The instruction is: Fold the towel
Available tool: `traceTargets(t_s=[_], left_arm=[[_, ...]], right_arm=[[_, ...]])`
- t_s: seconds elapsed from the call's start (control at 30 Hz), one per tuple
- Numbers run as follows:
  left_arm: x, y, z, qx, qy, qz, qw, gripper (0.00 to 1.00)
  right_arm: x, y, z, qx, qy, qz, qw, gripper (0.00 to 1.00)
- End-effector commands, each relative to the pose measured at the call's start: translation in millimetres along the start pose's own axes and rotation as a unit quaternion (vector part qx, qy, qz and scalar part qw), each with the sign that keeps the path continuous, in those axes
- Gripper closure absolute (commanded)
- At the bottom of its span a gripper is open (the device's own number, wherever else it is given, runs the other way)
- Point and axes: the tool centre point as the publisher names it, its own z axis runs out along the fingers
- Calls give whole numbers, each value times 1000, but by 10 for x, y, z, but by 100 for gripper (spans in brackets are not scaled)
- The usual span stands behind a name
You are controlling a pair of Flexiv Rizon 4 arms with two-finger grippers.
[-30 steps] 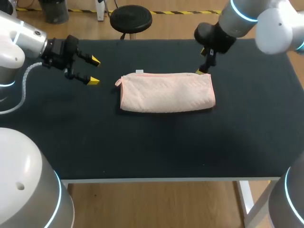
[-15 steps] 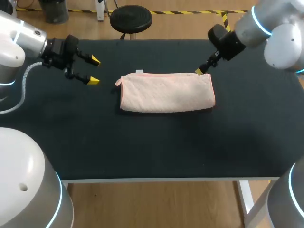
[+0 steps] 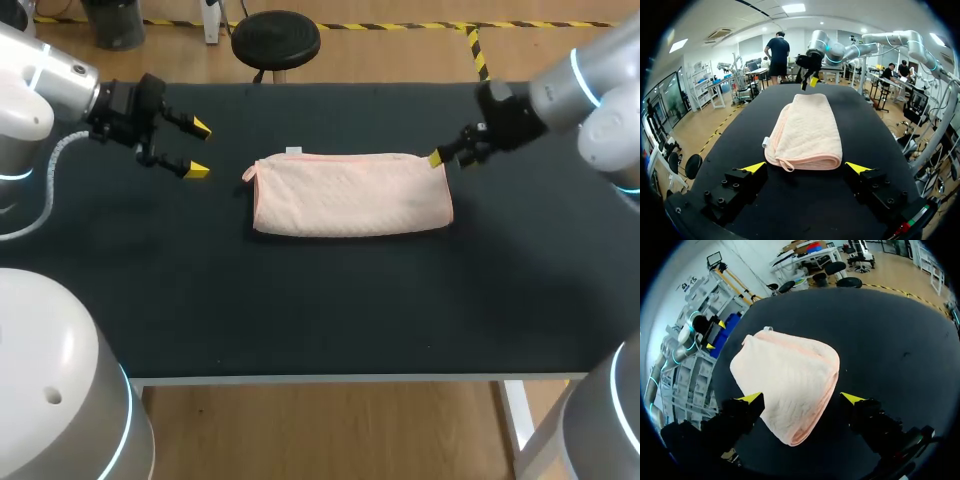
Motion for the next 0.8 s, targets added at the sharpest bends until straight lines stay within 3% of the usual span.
traceTargets(t_s=[0.03,0.33,0.8], left_arm=[[6,5,0,1,-1,1,1000,0],[6,5,0,1,-1,1,1000,0],[6,5,0,1,-1,1,1000,0]], right_arm=[[-70,-87,30,59,61,206,975,0],[-157,-183,265,109,76,190,973,0],[-178,-148,392,111,87,188,972,0]])
